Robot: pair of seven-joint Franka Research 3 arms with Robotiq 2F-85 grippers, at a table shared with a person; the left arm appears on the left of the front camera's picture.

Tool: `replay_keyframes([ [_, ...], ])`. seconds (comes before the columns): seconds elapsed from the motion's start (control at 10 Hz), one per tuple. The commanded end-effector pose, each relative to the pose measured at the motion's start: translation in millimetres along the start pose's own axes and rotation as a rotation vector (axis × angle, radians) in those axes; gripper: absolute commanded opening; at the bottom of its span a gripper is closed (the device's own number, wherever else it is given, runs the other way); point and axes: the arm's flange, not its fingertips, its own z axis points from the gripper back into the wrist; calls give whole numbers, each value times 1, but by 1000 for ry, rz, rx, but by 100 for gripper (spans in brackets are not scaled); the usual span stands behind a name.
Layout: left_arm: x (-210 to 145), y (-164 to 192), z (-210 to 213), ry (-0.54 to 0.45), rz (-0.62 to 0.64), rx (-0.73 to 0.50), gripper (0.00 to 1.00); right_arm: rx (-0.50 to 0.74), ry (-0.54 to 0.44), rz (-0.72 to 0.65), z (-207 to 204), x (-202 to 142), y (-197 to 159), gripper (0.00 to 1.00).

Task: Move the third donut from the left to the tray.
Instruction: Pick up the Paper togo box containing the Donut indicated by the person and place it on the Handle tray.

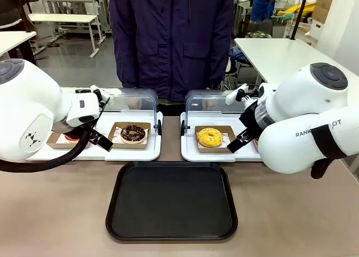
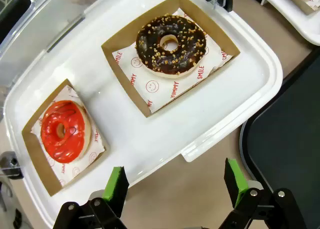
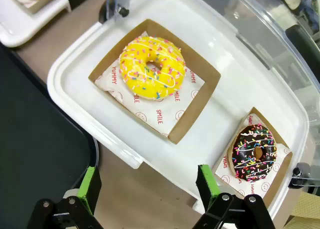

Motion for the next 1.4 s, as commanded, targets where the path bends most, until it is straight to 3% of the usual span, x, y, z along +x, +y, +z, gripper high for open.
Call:
replay_keyframes([
  [0.0, 0, 0, 0, 0, 0, 0, 100, 0, 0, 0, 0, 0, 0, 100],
  [1.0, 0, 0, 0, 0, 1, 0, 100, 0, 0, 1, 0, 0, 0, 100],
  [1.3, 38, 62, 52, -30, 56, -161, 100, 90, -63, -38, 55, 39, -58, 100],
])
